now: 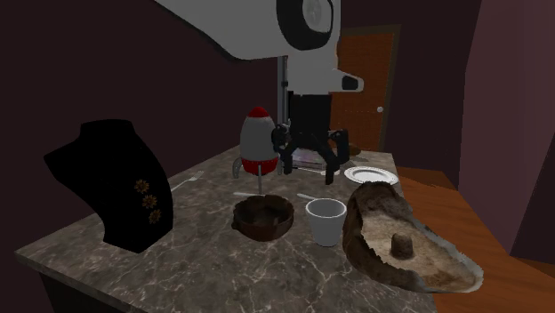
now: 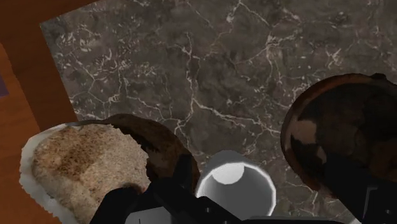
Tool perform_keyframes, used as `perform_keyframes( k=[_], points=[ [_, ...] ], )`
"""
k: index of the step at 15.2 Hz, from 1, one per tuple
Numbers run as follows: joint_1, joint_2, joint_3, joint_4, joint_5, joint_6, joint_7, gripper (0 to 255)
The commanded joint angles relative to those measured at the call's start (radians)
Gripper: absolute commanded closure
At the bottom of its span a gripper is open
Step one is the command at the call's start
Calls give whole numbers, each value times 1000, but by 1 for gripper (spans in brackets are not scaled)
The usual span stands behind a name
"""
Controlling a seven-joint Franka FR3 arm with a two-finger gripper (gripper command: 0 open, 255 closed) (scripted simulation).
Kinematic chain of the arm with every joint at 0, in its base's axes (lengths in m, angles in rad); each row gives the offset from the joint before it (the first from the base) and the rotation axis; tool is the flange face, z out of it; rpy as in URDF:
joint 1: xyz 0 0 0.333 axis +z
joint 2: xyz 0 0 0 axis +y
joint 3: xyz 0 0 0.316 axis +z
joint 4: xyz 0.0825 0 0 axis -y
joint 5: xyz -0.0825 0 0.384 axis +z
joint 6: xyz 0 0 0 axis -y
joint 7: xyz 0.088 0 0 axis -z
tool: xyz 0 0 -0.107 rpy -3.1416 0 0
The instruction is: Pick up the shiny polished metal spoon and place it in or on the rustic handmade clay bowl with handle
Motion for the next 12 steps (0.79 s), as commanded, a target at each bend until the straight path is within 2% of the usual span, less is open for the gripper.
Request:
perform_keyframes(
  k=[1,12],
  points=[
    [16,74,23,42,1,20,17,0],
    [101,457,108,332,-42,46,78,0]
  ],
)
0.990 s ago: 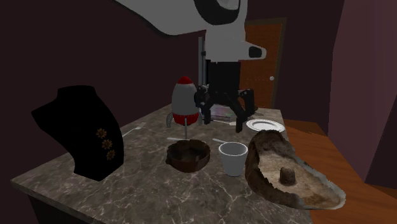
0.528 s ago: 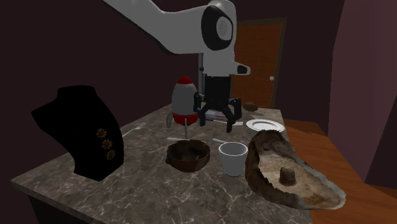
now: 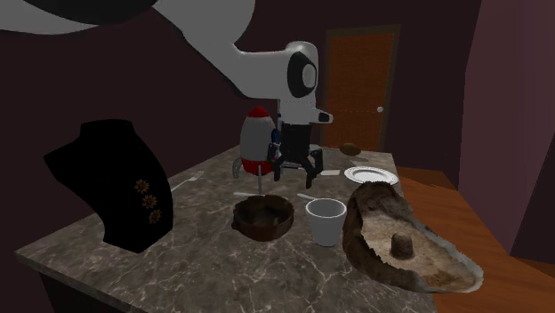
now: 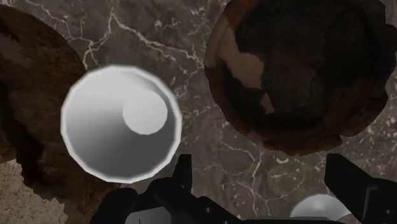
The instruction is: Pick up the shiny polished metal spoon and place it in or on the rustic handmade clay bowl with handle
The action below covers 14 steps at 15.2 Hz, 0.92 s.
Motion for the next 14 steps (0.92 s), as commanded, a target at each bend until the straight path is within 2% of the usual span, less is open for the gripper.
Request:
perform_keyframes(
  k=[1,10,14],
  points=[
    [19,75,12,67,-13,-5,11,0],
    [128,414,43,422,-72,-77,40,0],
    [126,417,41,373,-74,-25,42,0]
  ],
)
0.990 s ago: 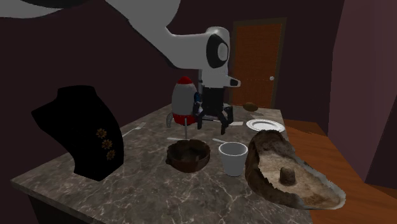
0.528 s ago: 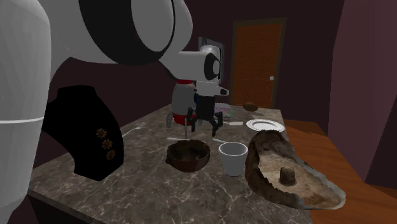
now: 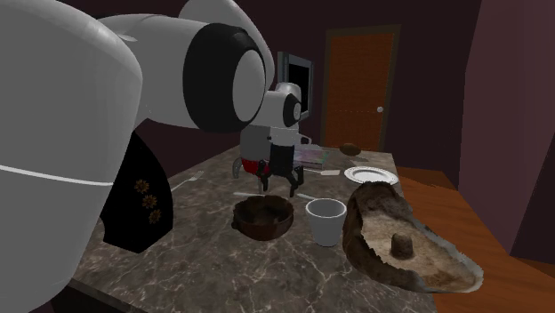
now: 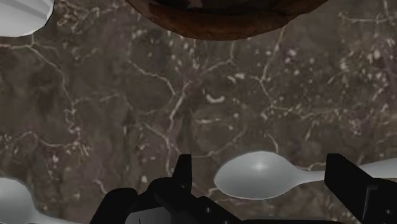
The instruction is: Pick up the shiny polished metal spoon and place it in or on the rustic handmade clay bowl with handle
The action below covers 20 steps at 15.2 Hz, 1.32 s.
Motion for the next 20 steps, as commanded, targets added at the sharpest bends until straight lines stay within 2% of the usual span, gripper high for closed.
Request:
perform_keyframes(
  k=[1,4,11,12,20],
  points=[
    [1,5,0,-21,-2,26,3,0],
    [0,10,-1,-49,-3,58,4,0],
    [0,10,-1,-48,-4,58,4,0],
    [0,10,-1,-48,-4,58,4,255],
    [0,10,-1,-48,-4,58,4,255]
  ],
)
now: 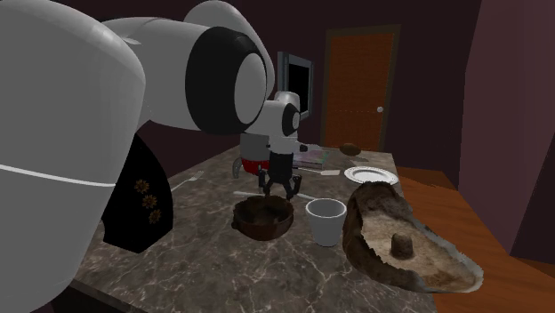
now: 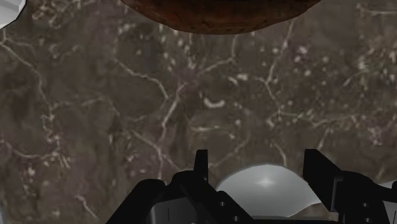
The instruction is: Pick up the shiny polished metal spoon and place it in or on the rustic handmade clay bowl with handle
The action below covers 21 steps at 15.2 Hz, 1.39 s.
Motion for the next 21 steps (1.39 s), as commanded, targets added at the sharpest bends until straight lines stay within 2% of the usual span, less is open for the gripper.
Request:
perform_keyframes(
  k=[1,21],
  points=[
    [0,0,0,-1,0,0,0,255],
    [4,-61,11,176,16,-235,-5,255]
  ],
)
